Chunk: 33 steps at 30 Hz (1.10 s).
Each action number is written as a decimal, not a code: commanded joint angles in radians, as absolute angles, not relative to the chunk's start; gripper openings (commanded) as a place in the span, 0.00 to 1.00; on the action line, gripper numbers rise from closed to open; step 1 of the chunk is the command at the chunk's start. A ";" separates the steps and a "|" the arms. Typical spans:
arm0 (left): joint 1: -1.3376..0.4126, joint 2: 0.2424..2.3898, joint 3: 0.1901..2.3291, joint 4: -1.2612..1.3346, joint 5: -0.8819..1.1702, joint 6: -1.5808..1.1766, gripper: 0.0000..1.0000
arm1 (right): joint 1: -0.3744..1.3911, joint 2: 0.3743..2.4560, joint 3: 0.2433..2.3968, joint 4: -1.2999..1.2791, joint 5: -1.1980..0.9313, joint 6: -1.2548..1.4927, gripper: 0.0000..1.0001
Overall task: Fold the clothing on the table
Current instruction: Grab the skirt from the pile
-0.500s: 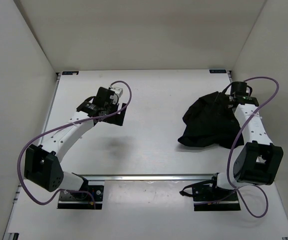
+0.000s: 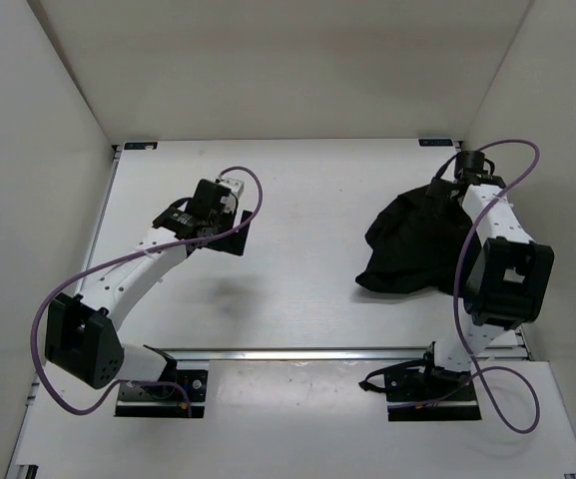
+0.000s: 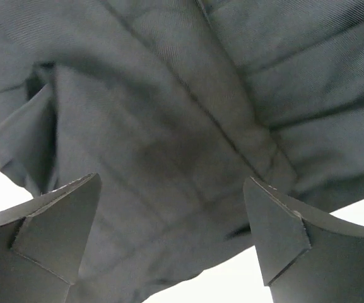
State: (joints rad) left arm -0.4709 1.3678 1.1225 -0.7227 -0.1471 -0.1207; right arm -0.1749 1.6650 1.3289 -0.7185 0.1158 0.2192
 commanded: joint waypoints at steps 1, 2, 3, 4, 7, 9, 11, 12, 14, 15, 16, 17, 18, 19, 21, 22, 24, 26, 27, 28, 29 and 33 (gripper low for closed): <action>-0.472 1.328 1.130 -0.741 -0.176 -0.117 0.99 | -0.189 1.758 1.408 -0.693 0.120 0.193 0.91; -0.474 1.339 1.135 -0.745 -0.178 -0.120 0.99 | -0.186 1.766 1.434 -0.706 0.144 0.183 0.90; -0.476 1.345 1.135 -0.750 -0.181 -0.121 0.98 | -0.183 1.799 1.454 -0.721 0.143 0.173 0.90; -0.477 1.350 1.144 -0.750 -0.175 -0.120 0.99 | -0.176 1.825 1.465 -0.724 0.156 0.169 0.89; -0.471 1.362 1.155 -0.741 -0.155 -0.121 0.98 | -0.163 1.865 1.496 -0.709 0.135 0.146 0.88; -0.460 1.377 1.160 -0.741 -0.153 -0.117 0.98 | -0.164 1.897 1.503 -0.703 0.118 0.150 0.78; -0.459 1.378 1.166 -0.749 -0.158 -0.114 0.98 | -0.166 1.940 1.534 -0.704 0.106 0.143 0.59; -0.456 1.385 1.166 -0.752 -0.166 -0.110 0.99 | -0.164 1.948 1.554 -0.710 0.098 0.143 0.41; -0.445 1.382 1.172 -0.756 -0.169 -0.109 0.99 | -0.163 1.974 1.583 -0.725 0.106 0.135 0.14; -0.442 1.393 1.177 -0.758 -0.172 -0.107 0.98 | -0.158 1.979 1.600 -0.727 0.120 0.130 0.00; -0.443 1.394 1.177 -0.758 -0.179 -0.104 0.99 | -0.160 1.982 1.617 -0.729 0.118 0.124 0.00; -0.436 1.394 1.175 -0.762 -0.173 -0.106 0.99 | -0.158 1.982 1.634 -0.738 0.118 0.118 0.00; -0.430 1.396 1.174 -0.753 -0.170 -0.107 0.98 | -0.155 1.977 1.644 -0.735 0.107 0.115 0.00; -0.426 1.396 1.180 -0.752 -0.166 -0.104 0.99 | -0.153 1.970 1.672 -0.748 0.077 0.120 0.00; -0.416 1.401 1.186 -0.747 -0.154 -0.106 0.99 | -0.141 1.953 1.727 -0.747 0.010 0.129 0.00; -0.402 1.408 1.187 -0.739 -0.140 -0.100 0.99 | -0.129 1.939 1.767 -0.744 -0.032 0.139 0.00; -0.381 1.423 1.215 -0.736 -0.117 -0.110 0.99 | -0.098 1.911 1.851 -0.747 -0.107 0.167 0.00; -0.371 1.446 1.253 -0.733 -0.103 -0.109 0.99 | -0.042 1.907 2.013 -0.742 -0.188 0.163 0.00; -0.367 1.456 1.281 -0.733 -0.098 -0.106 0.99 | 0.016 1.923 2.064 -0.758 -0.199 0.163 0.00; -0.370 1.468 1.296 -0.739 -0.110 -0.103 0.98 | 0.073 1.919 2.182 -0.776 -0.196 0.149 0.00; -0.365 1.489 1.331 -0.755 -0.112 -0.103 0.99 | 0.099 1.901 2.239 -0.753 -0.218 0.159 0.00; -0.344 1.520 1.436 -0.776 -0.169 -0.132 0.99 | 0.239 1.783 2.354 -0.735 -0.264 0.111 0.00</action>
State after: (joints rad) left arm -0.3607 1.5288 1.3544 -0.7609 -0.1390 -0.1154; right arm 0.1600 1.9396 2.2536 -0.7715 -0.1757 0.1440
